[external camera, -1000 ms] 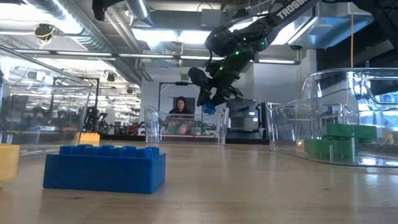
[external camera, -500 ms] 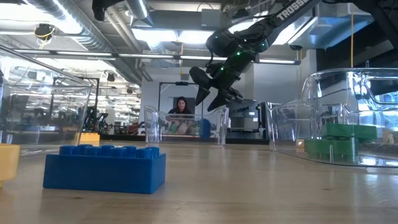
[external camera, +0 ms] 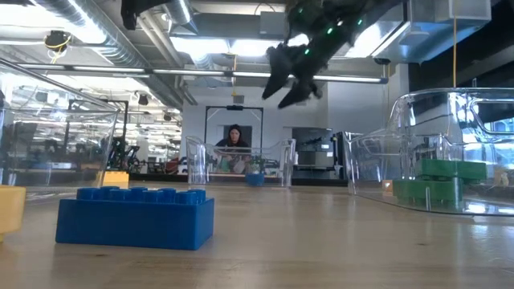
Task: Sort & place blocks by color
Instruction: Put the top blue block into the top center transparent bin
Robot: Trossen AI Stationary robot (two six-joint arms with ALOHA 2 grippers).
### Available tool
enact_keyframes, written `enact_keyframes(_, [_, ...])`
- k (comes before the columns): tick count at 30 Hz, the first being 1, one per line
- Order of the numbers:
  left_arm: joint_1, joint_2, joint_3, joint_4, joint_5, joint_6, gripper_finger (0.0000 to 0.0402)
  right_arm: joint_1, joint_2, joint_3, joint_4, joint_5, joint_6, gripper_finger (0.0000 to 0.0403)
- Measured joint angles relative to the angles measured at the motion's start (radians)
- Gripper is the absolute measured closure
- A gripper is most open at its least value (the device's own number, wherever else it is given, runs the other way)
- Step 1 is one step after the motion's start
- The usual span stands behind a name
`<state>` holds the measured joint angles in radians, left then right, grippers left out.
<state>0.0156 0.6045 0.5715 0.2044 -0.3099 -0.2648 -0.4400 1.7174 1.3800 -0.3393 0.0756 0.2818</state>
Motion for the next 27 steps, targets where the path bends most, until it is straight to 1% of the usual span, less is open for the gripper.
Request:
enact_keyframes(3, [0.078, 0.035, 0.002, 0.001, 0.079, -0.041, 0.0221, 0.014, -0.078, -0.024, -0.039, -0.021, -0.05, 0.0107])
enact_keyframes(7, [0.202, 0.112, 0.021, -0.005, 0.266, -0.083, 0.0221, 0.03, -0.203, -0.114, -0.033, -0.064, -0.06, 0.0108])
enact_keyframes(9, [0.253, 0.166, 0.054, -0.004, 0.331, -0.073, 0.0221, 0.039, -0.274, -0.177, -0.014, -0.084, -0.056, 0.0108])
enact_keyframes(12, [0.304, 0.254, 0.122, -0.002, 0.384, -0.015, 0.0221, 0.053, -0.391, -0.274, 0.003, -0.115, -0.051, 0.0108])
enact_keyframes(17, [0.346, 0.376, 0.234, 0.001, 0.407, 0.09, 0.0221, 0.082, -0.576, -0.408, 0.045, -0.134, -0.025, 0.0108])
enact_keyframes(21, [0.363, 0.427, 0.282, 0.0, 0.399, 0.11, 0.0221, 0.085, -0.677, -0.469, 0.021, -0.123, 0.033, 0.0108])
enact_keyframes(24, [0.374, 0.44, 0.29, -0.001, 0.381, 0.086, 0.0221, 0.085, -0.708, -0.472, -0.061, -0.068, 0.091, 0.0108])
enact_keyframes(27, [0.379, 0.44, 0.289, -0.003, 0.344, 0.065, 0.0221, 0.081, -0.716, -0.472, -0.186, 0.048, 0.167, 0.0108])
